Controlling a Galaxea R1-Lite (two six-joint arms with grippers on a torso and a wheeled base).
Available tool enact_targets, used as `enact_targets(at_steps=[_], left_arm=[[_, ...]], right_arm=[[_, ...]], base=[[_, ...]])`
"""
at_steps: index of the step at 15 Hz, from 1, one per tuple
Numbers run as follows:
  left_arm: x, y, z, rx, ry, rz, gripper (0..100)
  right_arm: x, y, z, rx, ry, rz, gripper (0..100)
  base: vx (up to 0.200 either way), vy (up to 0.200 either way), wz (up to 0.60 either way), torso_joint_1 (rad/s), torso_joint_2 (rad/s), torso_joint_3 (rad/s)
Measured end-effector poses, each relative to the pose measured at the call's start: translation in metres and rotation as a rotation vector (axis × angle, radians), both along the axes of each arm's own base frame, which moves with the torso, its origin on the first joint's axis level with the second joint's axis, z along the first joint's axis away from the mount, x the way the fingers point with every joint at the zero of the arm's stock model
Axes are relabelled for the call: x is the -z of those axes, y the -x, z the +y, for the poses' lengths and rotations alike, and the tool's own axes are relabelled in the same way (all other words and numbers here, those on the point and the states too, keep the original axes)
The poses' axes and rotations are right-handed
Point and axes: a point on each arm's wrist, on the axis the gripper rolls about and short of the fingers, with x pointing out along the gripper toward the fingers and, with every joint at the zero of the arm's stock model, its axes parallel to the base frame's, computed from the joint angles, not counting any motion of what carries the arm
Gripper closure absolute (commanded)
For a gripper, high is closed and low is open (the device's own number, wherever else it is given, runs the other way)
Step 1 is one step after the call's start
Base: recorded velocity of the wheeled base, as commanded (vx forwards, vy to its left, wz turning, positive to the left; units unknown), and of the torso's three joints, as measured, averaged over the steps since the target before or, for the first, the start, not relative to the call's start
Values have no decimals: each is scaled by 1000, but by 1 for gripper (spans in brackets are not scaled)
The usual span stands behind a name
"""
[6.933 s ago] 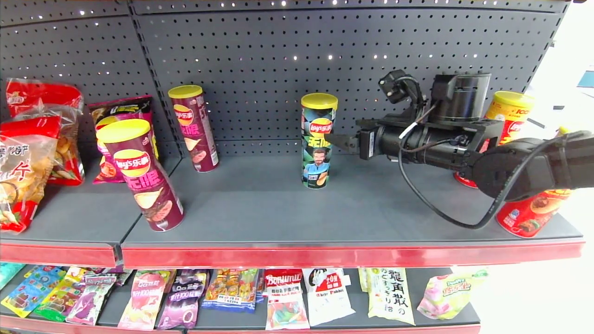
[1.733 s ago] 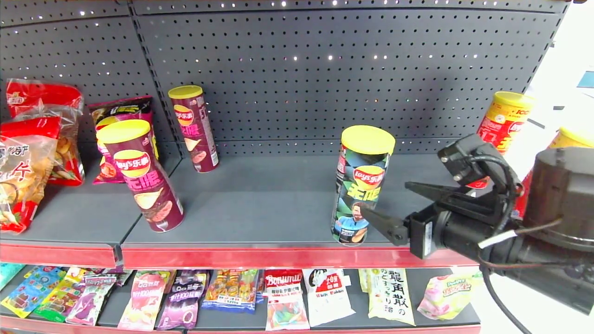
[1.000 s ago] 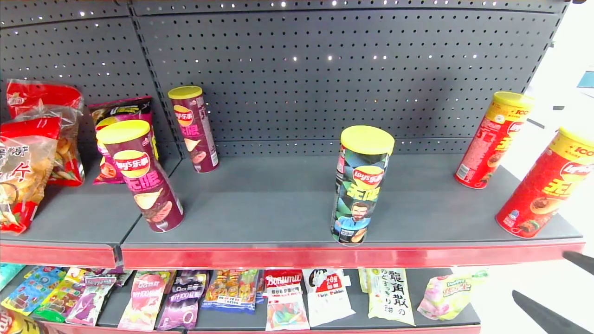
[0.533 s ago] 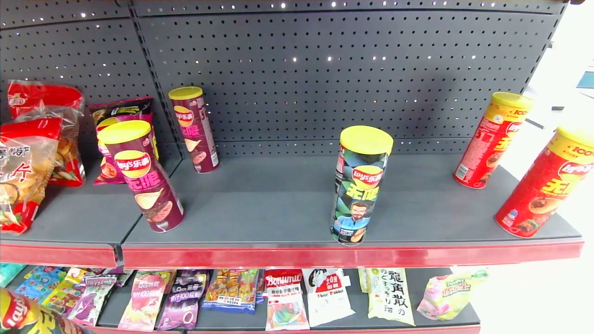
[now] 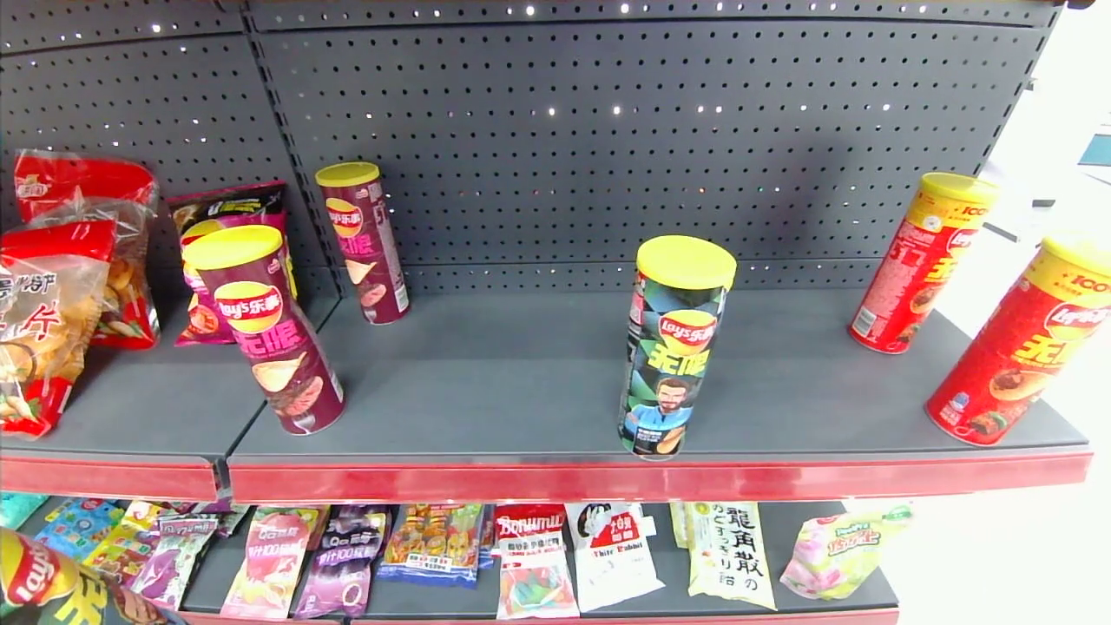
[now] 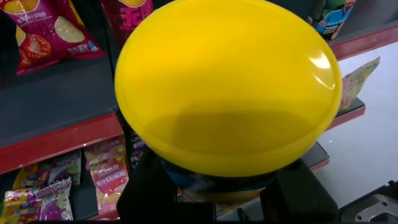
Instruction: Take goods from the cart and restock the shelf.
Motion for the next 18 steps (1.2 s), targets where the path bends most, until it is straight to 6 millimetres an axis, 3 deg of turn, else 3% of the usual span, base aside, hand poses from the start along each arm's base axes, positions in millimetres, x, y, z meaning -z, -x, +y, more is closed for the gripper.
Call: enact_targets(at_steps=[2,5,13,16,18], left_arm=[[0,0,0,0,1,1,100],[0,0,0,-2,0,3,100],[1,0,0,-3,0,2,100],[0,0,0,-4,1,2,100],[0,0,0,-3,1,0,100]], right_arm=[[10,-11,2,-134,3,-246,0],[33,-15,6,-355,13,-247,0],[44,-15,5,-334,-64,-199,0],[44,-15,5,-330,-72,-200,0],[44,-15,5,-325,-76,-201,0]], base=[[0,0,0,0,0,0],[0,0,0,0,0,0],[0,0,0,0,0,0],[0,0,-600,4,2,4],[0,0,0,0,0,0]])
